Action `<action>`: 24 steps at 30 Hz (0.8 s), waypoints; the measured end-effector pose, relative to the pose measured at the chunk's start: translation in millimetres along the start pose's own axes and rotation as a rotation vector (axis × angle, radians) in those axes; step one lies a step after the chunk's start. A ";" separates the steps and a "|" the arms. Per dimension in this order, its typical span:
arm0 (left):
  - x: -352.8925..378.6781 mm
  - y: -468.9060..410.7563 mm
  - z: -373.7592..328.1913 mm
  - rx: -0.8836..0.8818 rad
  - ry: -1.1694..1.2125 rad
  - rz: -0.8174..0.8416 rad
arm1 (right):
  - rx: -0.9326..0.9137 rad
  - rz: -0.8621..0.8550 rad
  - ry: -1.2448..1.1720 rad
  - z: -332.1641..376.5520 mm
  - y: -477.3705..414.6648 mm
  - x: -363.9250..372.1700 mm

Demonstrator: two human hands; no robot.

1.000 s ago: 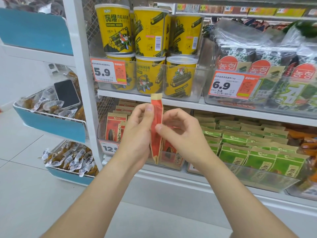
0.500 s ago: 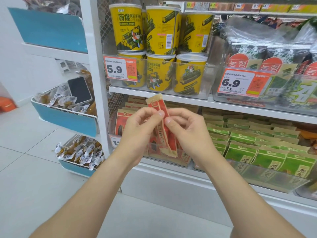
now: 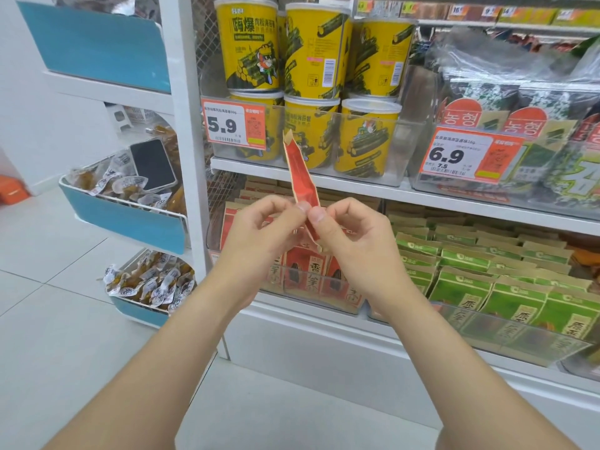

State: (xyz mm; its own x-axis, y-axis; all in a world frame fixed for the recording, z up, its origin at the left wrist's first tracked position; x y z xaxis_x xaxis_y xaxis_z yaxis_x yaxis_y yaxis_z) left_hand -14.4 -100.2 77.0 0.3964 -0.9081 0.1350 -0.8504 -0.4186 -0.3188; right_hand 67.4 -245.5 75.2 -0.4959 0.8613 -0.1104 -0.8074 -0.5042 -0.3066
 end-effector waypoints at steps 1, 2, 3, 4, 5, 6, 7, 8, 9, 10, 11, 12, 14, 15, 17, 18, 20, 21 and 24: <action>-0.8 1.0 -0.6 0.030 -0.038 0.016 | -0.015 -0.001 -0.002 1.5 0.8 0.3; -1.8 2.3 -1.7 0.059 -0.073 0.034 | -0.025 -0.001 -0.014 2.5 1.8 0.5; -3.2 3.5 -3.0 0.082 -0.094 0.055 | -0.031 0.004 -0.028 3.1 2.7 0.3; -4.8 4.5 -4.0 0.099 -0.107 0.077 | -0.026 0.011 -0.041 3.0 2.9 0.0; -6.4 5.4 -5.2 0.111 -0.117 0.097 | -0.015 0.022 -0.052 1.7 2.8 -0.7; -7.5 6.4 -6.1 0.116 -0.126 0.117 | 0.001 0.035 -0.069 -0.3 2.3 -1.2; -8.5 6.9 -5.4 0.116 -0.131 0.141 | 0.021 0.048 -0.092 -1.3 2.1 -1.5; -8.9 7.5 -4.3 0.110 -0.131 0.166 | 0.045 0.059 -0.119 -1.6 2.1 -1.4; -9.3 7.9 -3.5 0.098 -0.134 0.181 | 0.074 0.070 -0.146 -2.0 2.2 -1.3; -10.0 7.9 -2.6 0.085 -0.145 0.190 | 0.105 0.079 -0.169 -1.1 2.5 -1.0; -11.3 7.7 -2.3 0.077 -0.166 0.196 | 0.132 0.088 -0.189 0.1 3.2 -1.2; -12.7 7.3 -1.9 0.072 -0.186 0.206 | 0.154 0.101 -0.202 1.3 3.9 -1.1; -15.5 6.4 -1.9 0.060 -0.193 0.223 | 0.186 0.123 -0.211 2.3 4.4 -0.3; -16.3 6.0 -1.4 0.051 -0.187 0.229 | 0.196 0.127 -0.209 2.6 4.4 0.1; -17.1 5.8 -1.8 0.043 -0.172 0.229 | 0.203 0.133 -0.212 4.0 4.8 1.7; -16.6 6.4 -3.0 0.038 -0.165 0.225 | 0.206 0.136 -0.216 4.3 5.1 2.5; -15.5 7.5 -5.2 0.031 -0.161 0.223 | 0.209 0.140 -0.221 4.8 5.1 3.9; -14.8 8.0 -5.7 0.023 -0.154 0.222 | 0.213 0.139 -0.225 3.6 4.3 4.3; -16.5 6.6 -2.1 -0.020 -0.085 0.165 | 0.151 0.120 -0.149 1.4 3.5 3.8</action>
State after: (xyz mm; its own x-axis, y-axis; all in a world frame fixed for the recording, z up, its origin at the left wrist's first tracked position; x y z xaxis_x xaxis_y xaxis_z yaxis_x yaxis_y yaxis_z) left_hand -27.3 -88.0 74.7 0.2785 -0.9604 0.0024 -0.9125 -0.2654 -0.3113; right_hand 62.2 -244.1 75.1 -0.6240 0.7814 0.0061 -0.7727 -0.6158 -0.1540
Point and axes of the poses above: each hand's wrist, its own y-axis away from the middle knuckle, its own x-axis out of the palm, z = x × y, the point moved 2 cm from there along -y, towards the middle knuckle, and after that the axes turned 6 degrees about x, right-handed, at the moved point
